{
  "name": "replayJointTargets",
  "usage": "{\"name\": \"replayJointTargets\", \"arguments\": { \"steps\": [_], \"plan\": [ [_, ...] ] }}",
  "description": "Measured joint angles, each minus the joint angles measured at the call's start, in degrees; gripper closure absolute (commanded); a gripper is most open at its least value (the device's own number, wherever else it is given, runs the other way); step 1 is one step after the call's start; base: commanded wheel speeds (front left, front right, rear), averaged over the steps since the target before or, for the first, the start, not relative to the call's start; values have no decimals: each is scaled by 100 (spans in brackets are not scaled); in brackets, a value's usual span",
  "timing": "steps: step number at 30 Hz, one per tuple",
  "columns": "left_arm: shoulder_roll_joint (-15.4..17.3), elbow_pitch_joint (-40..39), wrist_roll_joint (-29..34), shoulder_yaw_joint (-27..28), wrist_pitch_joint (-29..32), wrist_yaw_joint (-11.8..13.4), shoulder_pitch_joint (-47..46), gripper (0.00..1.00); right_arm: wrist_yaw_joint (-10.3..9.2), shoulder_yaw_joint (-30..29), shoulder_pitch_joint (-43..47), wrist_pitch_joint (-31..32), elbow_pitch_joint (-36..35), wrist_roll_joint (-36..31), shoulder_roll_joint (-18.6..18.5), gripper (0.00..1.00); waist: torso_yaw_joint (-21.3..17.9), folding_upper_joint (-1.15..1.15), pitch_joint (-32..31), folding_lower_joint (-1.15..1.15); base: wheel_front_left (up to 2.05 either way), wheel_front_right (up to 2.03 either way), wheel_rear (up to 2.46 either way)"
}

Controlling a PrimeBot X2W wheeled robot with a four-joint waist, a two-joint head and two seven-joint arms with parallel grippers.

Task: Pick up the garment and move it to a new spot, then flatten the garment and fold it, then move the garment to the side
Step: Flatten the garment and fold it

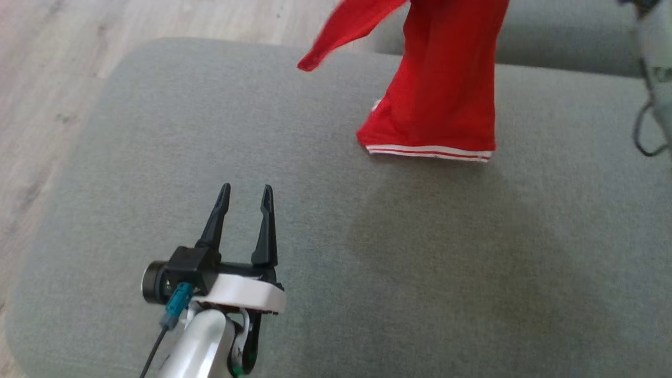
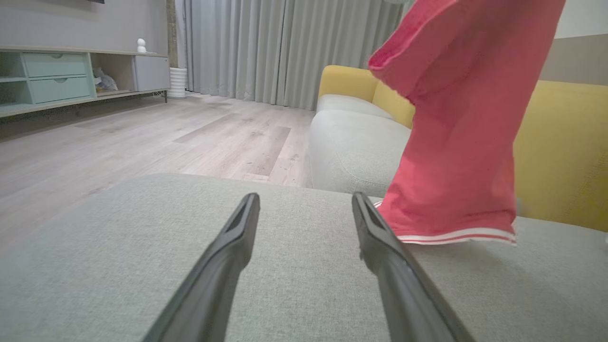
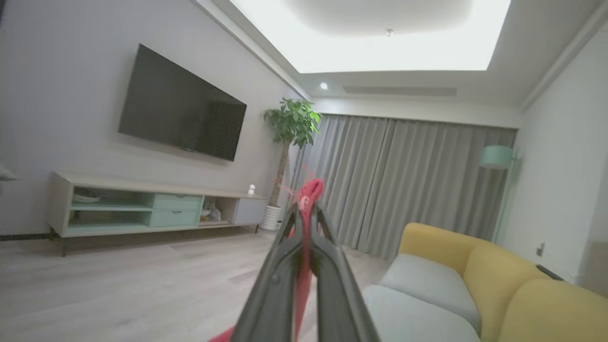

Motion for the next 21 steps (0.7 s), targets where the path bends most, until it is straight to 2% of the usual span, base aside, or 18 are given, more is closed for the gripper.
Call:
{"name": "replayJointTargets", "arguments": {
  "steps": [6,10,17,18,19,21],
  "plan": [
    [0,-45,-7,-12,0,-15,-200,0,0,-187,529,11,133,5,-553,100,-201,0,308,2,0,0,0],
    [-7,-44,-12,-67,0,-13,-313,0,0,-578,1347,81,123,147,-861,100,-377,0,414,1,0,0,0],
    [-7,-8,9,-4,1,-16,-336,0,0,-1343,2777,131,-100,237,-817,100,-702,0,507,1,0,0,0],
    [-8,-3,22,26,1,-15,-340,0,0,-1470,2983,131,-113,167,-762,93,-766,0,507,1,0,0,0],
    [-9,0,53,54,1,-16,-346,0,0,-1607,3172,129,-112,18,-698,0,-834,0,503,1,0,0,0],
    [-4,8,97,103,0,-22,-351,0,0,-1874,3447,112,-103,-490,-558,0,-974,0,485,0,0,0,0]
  ]
}}
